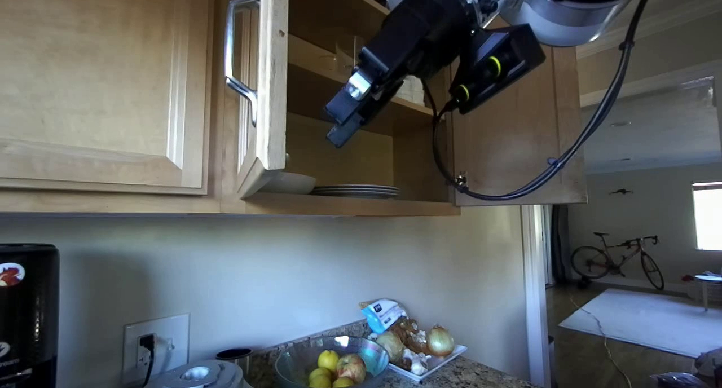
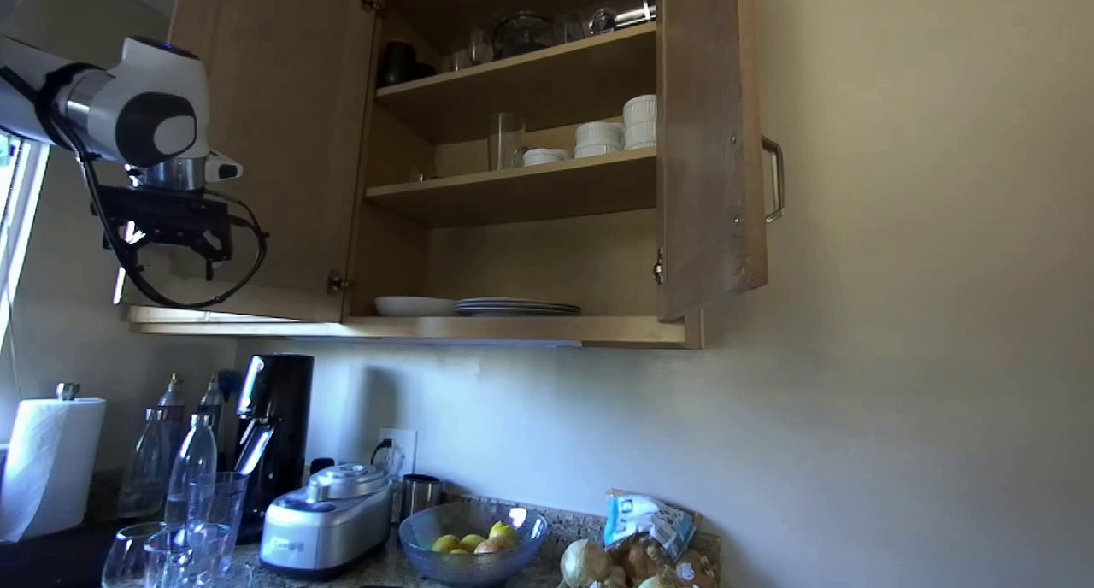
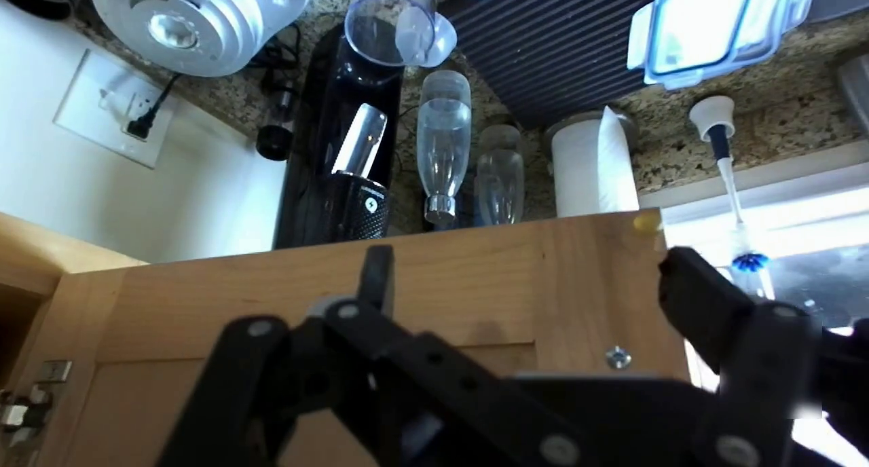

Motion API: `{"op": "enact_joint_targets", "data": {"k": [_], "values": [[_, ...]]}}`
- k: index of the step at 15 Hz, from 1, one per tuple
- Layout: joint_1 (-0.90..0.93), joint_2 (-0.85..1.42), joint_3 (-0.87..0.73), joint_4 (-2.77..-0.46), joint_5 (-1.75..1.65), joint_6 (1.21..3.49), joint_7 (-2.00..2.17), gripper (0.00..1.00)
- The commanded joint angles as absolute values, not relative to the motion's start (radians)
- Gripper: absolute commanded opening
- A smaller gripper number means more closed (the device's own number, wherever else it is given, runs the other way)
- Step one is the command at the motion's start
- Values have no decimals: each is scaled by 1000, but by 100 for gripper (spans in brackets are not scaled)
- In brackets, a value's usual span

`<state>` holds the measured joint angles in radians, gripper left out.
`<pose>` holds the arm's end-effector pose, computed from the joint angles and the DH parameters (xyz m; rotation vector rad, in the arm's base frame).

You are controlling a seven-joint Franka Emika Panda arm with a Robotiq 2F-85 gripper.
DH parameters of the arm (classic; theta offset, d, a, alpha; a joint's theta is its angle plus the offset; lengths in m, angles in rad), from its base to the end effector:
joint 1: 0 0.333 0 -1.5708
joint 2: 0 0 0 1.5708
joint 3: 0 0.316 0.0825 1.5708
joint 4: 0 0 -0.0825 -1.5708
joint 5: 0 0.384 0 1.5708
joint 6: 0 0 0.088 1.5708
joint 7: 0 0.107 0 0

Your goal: Close the left and right cupboard doors

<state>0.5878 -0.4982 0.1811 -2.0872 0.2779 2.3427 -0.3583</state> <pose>0.3032 0.3303 0.7035 -2.3153 -1.3002 -0.9717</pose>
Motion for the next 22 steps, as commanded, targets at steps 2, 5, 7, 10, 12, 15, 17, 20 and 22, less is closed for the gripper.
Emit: {"op": "enact_joint_targets", "data": {"k": [2, 5, 7, 10, 12, 15, 17, 20, 22], "values": [[616, -493, 172, -2054, 366, 2273, -399, 100], [635, -502, 176, -2059, 436, 2261, -408, 100], [647, -501, 182, -2067, 476, 2287, -409, 100], [644, -497, 209, -2081, 490, 2371, -398, 100], [629, -502, 245, -2104, 461, 2493, -374, 100], [619, -495, 286, -2141, 407, 2684, -337, 100], [612, -489, 304, -2165, 360, 2759, -300, 100], [583, -494, 321, -2195, 273, 2819, -229, 100], [544, -506, 332, -2214, 212, 2851, -175, 100]]}}
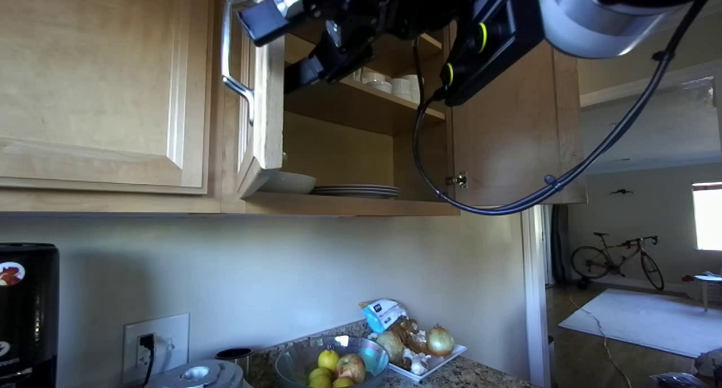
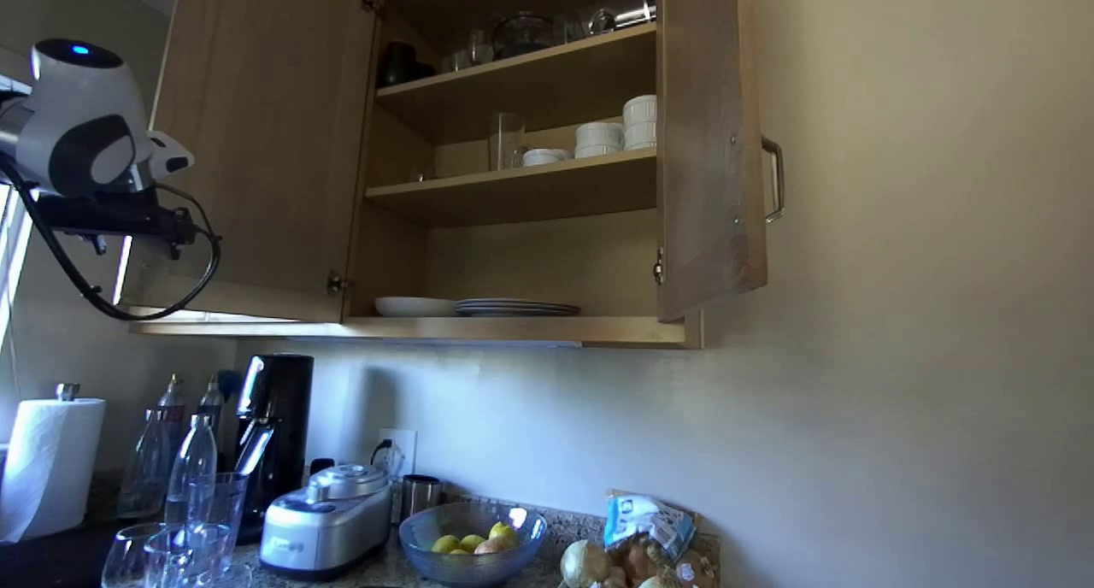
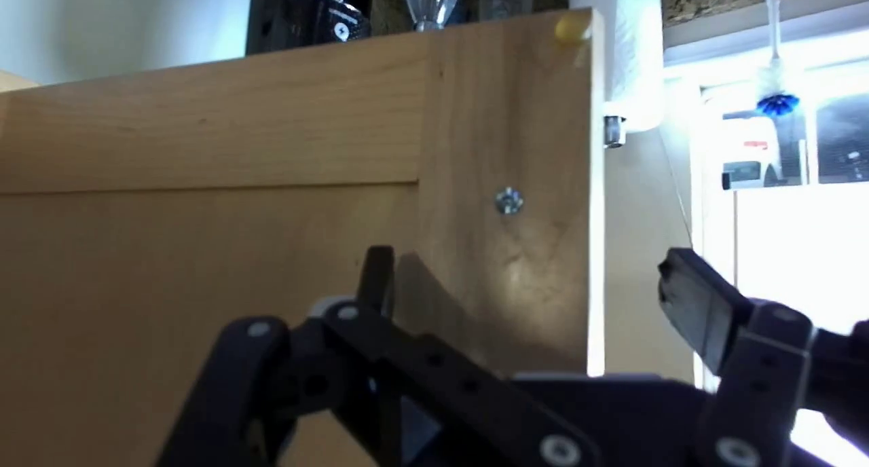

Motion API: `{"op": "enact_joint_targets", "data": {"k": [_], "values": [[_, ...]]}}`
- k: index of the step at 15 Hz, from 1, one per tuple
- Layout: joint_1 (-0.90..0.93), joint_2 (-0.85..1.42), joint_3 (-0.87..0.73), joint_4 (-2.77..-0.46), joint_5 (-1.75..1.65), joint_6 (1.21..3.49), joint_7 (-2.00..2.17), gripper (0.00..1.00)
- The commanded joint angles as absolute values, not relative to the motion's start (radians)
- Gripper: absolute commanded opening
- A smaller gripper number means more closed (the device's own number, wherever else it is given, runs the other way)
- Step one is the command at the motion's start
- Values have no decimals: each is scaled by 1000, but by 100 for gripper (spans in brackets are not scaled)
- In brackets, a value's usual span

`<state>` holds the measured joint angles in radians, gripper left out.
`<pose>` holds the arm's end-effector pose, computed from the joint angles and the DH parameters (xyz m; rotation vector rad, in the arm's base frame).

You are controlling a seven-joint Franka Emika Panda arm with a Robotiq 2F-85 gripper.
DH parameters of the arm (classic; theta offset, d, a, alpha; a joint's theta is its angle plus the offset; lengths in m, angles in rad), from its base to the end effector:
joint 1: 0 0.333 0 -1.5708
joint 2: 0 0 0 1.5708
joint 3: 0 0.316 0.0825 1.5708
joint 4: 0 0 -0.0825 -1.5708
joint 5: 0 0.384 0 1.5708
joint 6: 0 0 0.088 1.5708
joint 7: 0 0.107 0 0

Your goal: Close the left and right cupboard doors

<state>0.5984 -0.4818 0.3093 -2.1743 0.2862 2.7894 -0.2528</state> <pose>0.2649 0.3787 0.7033 -2.0957 -1.1477 -1.3180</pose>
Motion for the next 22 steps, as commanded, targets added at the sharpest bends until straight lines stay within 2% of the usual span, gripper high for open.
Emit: {"op": "enact_joint_targets", "data": {"k": [1, 8, 15, 22], "values": [[515, -514, 336, -2226, 184, 2870, -146, 100], [381, -589, 354, -2261, 72, 2826, -12, 100], [326, -714, 278, -2307, 39, 2717, -28, 100], [143, -776, 272, -2323, -39, 2632, 26, 100]]}}
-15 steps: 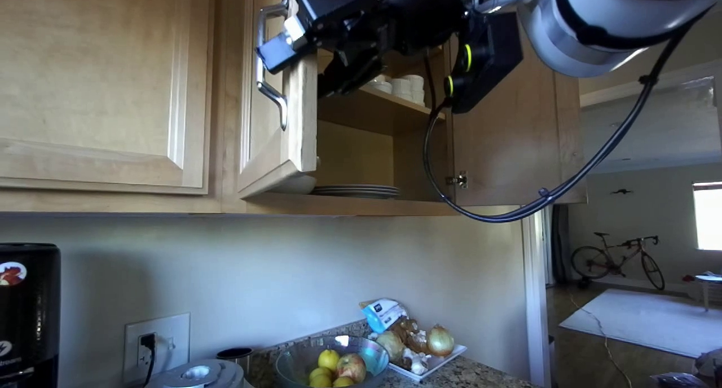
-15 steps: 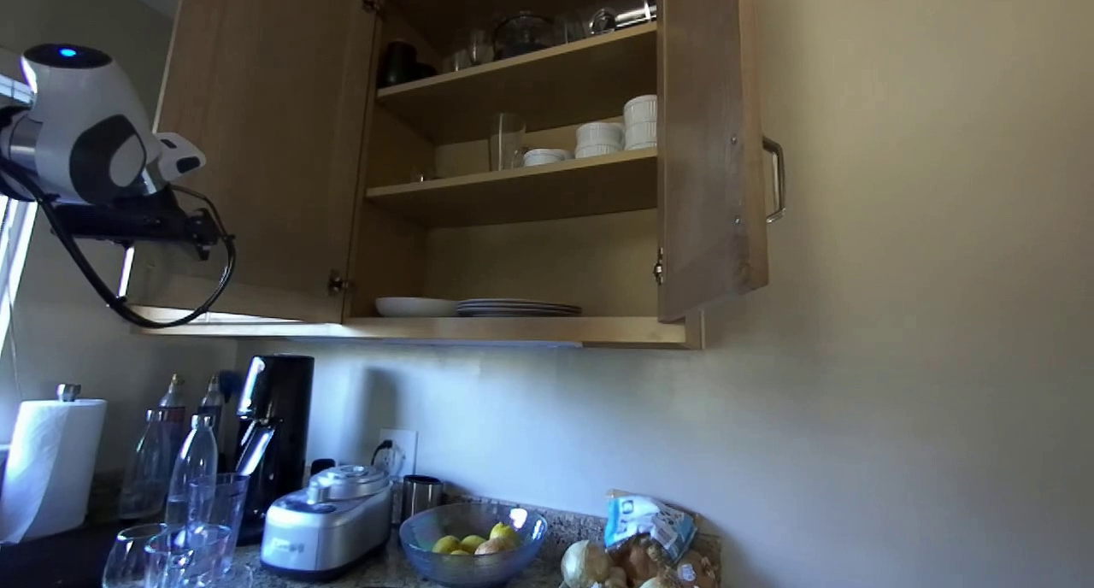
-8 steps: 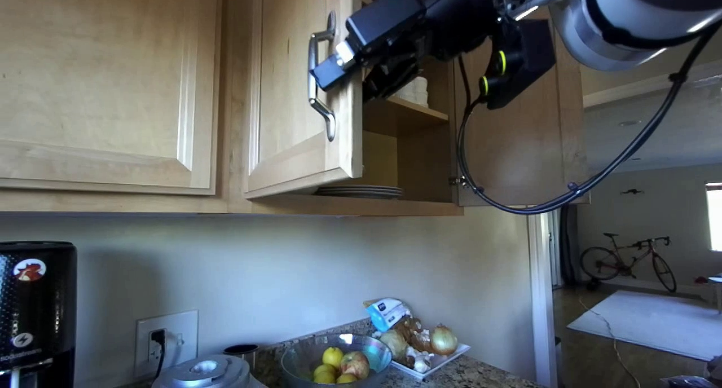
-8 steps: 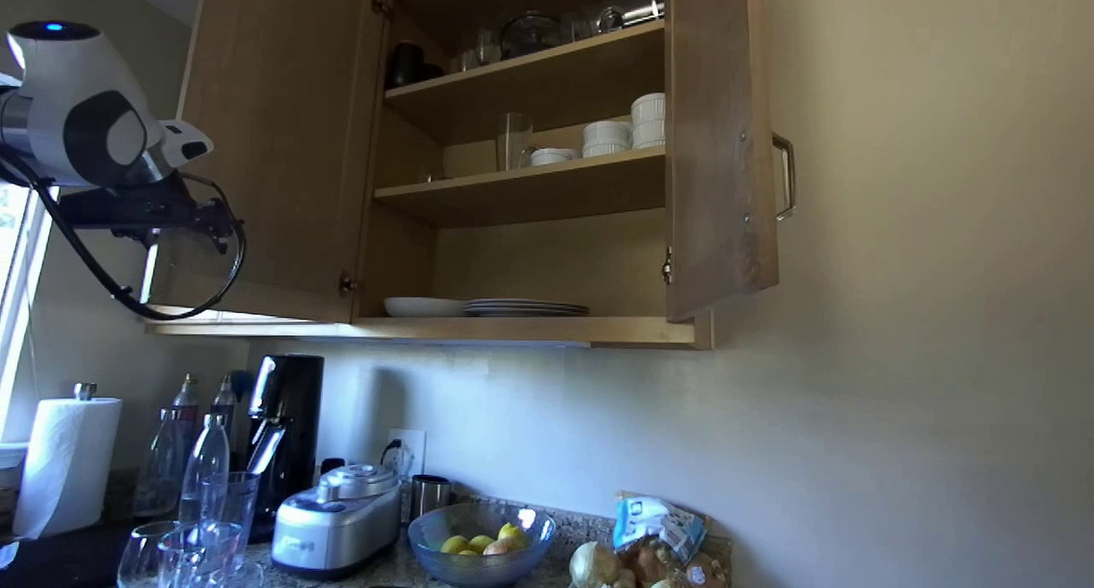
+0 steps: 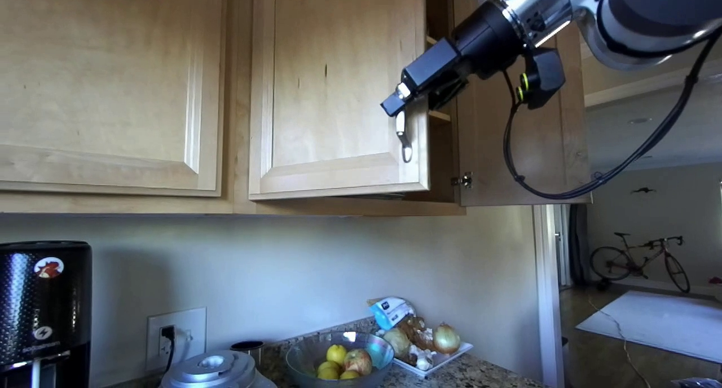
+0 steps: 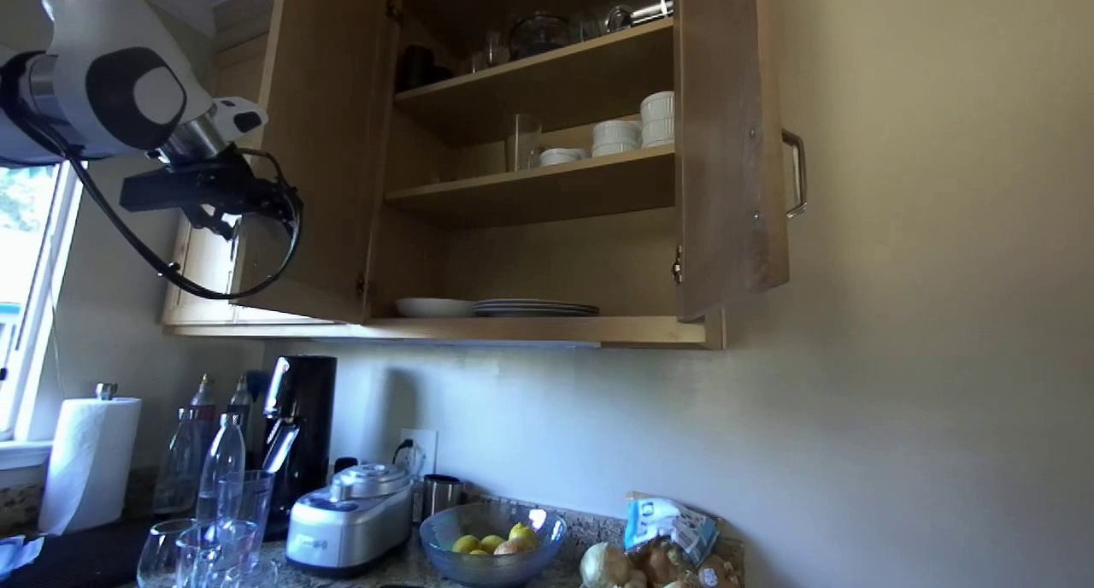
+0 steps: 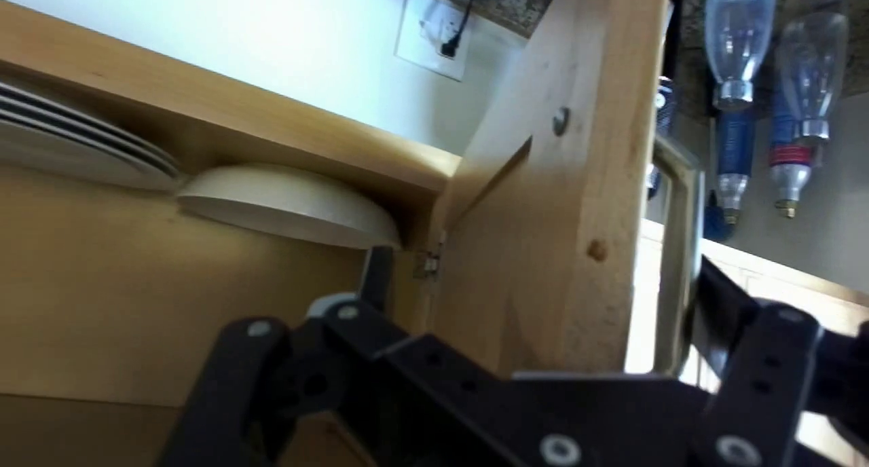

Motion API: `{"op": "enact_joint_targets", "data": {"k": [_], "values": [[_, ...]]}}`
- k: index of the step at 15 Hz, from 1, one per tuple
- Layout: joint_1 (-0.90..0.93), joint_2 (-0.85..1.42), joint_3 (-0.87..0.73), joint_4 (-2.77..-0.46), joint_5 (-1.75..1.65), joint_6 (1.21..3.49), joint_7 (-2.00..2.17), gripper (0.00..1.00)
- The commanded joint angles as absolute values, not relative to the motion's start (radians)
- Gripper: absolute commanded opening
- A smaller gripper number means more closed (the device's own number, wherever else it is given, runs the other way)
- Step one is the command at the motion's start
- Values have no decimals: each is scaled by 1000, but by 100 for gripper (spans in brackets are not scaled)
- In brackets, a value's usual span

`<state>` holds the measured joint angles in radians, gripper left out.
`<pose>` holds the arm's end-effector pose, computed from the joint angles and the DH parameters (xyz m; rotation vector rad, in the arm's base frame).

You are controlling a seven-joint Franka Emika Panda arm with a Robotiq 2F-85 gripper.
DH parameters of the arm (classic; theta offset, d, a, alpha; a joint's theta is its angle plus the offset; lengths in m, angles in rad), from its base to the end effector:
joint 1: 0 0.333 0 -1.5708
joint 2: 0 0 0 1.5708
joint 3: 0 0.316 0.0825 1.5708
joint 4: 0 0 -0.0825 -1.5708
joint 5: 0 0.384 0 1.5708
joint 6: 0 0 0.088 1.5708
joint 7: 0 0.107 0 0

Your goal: Close the left and right cupboard doors

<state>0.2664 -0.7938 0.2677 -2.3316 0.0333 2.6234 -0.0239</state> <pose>0.2874 0.2237 0.7231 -2.5202 -0.7430 -1.5588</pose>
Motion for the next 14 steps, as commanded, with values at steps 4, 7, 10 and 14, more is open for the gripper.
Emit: {"op": "enact_joint_targets", "data": {"k": [4, 7, 10, 14], "values": [[-27, -773, 289, -2310, -120, 2608, 104, 100], [-136, -724, 305, -2278, -174, 2587, 167, 100], [-204, -685, 322, -2258, -221, 2570, 222, 100], [-247, -657, 330, -2248, -280, 2529, 264, 100]]}}
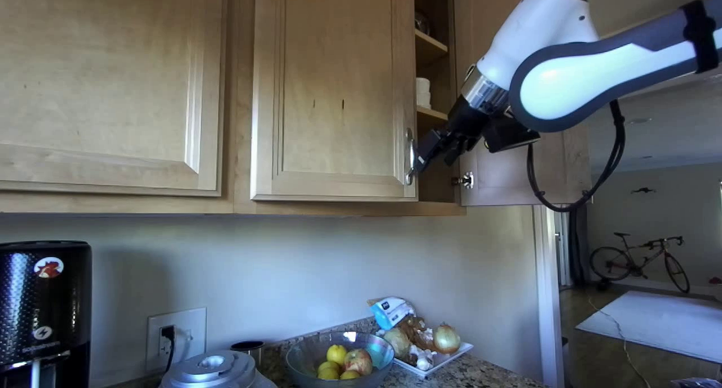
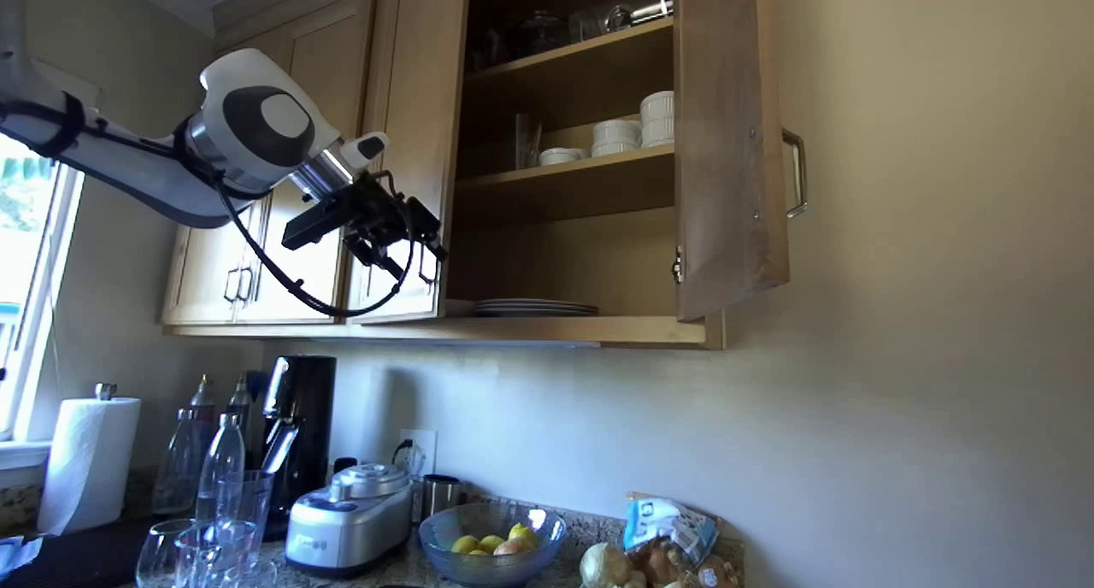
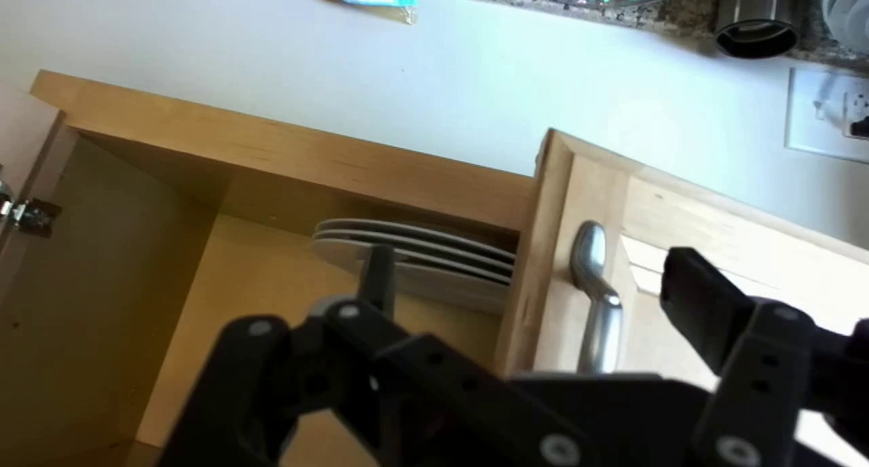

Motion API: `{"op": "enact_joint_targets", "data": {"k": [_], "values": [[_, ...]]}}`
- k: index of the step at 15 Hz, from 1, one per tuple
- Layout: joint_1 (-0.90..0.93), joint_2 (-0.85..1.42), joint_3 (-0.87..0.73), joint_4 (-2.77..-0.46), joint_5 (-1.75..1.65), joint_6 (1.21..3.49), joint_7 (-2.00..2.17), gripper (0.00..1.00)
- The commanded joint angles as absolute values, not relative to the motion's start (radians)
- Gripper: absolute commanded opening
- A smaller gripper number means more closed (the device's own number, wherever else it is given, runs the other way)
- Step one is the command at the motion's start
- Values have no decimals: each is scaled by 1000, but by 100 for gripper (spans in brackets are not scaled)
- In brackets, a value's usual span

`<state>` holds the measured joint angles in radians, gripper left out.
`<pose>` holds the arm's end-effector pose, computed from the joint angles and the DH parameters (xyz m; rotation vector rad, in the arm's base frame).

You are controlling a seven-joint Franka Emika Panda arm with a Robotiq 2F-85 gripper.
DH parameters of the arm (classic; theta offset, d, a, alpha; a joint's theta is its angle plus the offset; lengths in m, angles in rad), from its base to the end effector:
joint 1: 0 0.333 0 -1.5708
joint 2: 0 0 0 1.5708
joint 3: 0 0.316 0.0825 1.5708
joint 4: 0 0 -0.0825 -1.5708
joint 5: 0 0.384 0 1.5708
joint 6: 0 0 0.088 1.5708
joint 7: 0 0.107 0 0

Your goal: Close the left and right cupboard doors

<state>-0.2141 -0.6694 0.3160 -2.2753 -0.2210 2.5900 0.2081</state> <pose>0.3993 0.0905 0.6970 2.5489 0.0764 1.3700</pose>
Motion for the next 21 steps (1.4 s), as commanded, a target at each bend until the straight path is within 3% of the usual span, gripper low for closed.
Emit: {"op": "enact_joint_targets", "data": {"k": [1, 12, 21], "values": [[-247, -657, 325, -2252, -293, 2511, 264, 100], [-103, -595, 235, -2281, -232, 2332, 179, 100], [-126, -595, 252, -2271, -294, 2361, 230, 100]]}}
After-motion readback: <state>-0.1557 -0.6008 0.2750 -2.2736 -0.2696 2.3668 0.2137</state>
